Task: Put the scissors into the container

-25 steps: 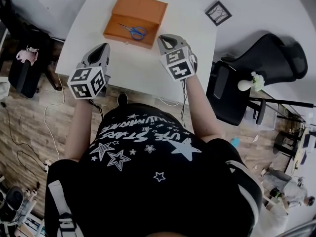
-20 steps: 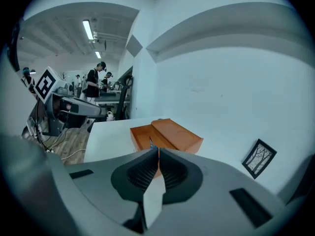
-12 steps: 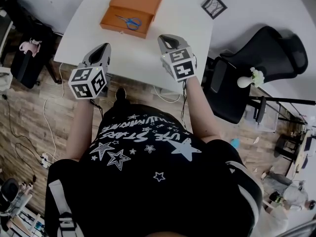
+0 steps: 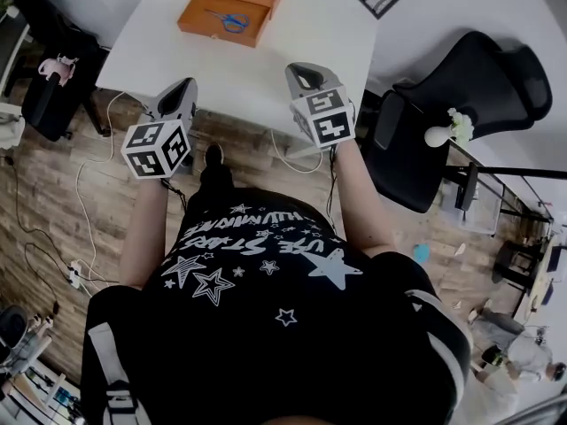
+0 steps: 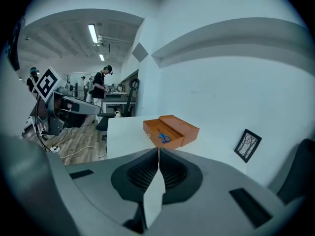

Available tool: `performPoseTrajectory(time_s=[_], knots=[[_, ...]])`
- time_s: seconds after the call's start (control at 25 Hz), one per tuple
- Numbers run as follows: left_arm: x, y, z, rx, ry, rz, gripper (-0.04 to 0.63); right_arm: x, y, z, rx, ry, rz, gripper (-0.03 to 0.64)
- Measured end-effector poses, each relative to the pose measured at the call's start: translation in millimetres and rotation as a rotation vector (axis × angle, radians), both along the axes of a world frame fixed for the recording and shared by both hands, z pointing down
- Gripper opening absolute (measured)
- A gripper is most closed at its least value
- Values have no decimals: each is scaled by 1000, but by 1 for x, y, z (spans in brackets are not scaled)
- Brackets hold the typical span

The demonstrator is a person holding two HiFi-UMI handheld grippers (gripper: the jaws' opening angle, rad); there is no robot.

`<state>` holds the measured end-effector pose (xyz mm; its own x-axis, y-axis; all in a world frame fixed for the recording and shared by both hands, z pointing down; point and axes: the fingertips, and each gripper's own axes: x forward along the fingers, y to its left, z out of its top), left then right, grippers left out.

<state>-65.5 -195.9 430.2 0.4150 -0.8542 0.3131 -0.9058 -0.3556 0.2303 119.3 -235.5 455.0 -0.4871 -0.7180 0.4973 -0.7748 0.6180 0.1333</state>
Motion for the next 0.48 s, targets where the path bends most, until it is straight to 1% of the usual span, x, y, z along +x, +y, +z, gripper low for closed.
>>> performPoseTrajectory(time_s=[0.28,0.48], knots=[[10,36,6,-7,11,-20,18,11,33,4,-1,1,-14,48],[12,48,6,-1,11,-33,18,16,44,7,6,2,-21,48]])
